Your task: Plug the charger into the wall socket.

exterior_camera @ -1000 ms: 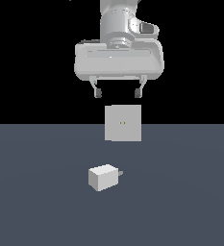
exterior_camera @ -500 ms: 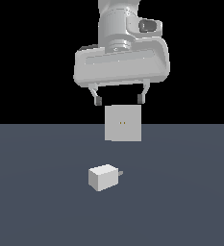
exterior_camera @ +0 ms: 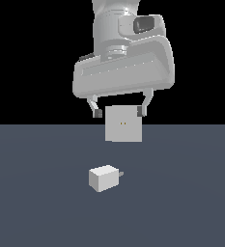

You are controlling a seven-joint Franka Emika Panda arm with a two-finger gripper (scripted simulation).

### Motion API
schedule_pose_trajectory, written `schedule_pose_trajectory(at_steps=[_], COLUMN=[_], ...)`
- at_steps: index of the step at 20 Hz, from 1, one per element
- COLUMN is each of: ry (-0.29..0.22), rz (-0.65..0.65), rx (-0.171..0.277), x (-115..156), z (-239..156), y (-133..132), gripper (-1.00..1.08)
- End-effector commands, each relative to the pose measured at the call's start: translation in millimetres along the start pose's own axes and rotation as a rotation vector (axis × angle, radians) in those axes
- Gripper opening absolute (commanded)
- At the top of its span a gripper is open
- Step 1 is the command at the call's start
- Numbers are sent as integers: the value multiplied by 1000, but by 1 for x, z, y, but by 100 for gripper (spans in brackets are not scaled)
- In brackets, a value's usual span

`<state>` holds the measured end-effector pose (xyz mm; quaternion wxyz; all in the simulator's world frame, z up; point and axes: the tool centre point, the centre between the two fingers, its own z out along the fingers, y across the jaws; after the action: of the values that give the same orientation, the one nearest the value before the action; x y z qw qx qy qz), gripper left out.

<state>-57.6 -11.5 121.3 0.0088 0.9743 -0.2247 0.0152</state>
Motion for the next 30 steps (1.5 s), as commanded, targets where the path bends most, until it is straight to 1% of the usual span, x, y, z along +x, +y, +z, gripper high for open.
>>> schedule_pose_trajectory(at_steps=[1, 11, 17, 23, 30], ry=[9, 42, 57, 66, 69], rz=[58, 272, 372, 434, 459], rx=[-2, -12, -17, -20, -22], x=[-7, -30, -40, -46, -48], z=[7, 33, 46, 54, 58], y=[1, 0, -2, -4, -5], gripper=[100, 100, 100, 100, 100])
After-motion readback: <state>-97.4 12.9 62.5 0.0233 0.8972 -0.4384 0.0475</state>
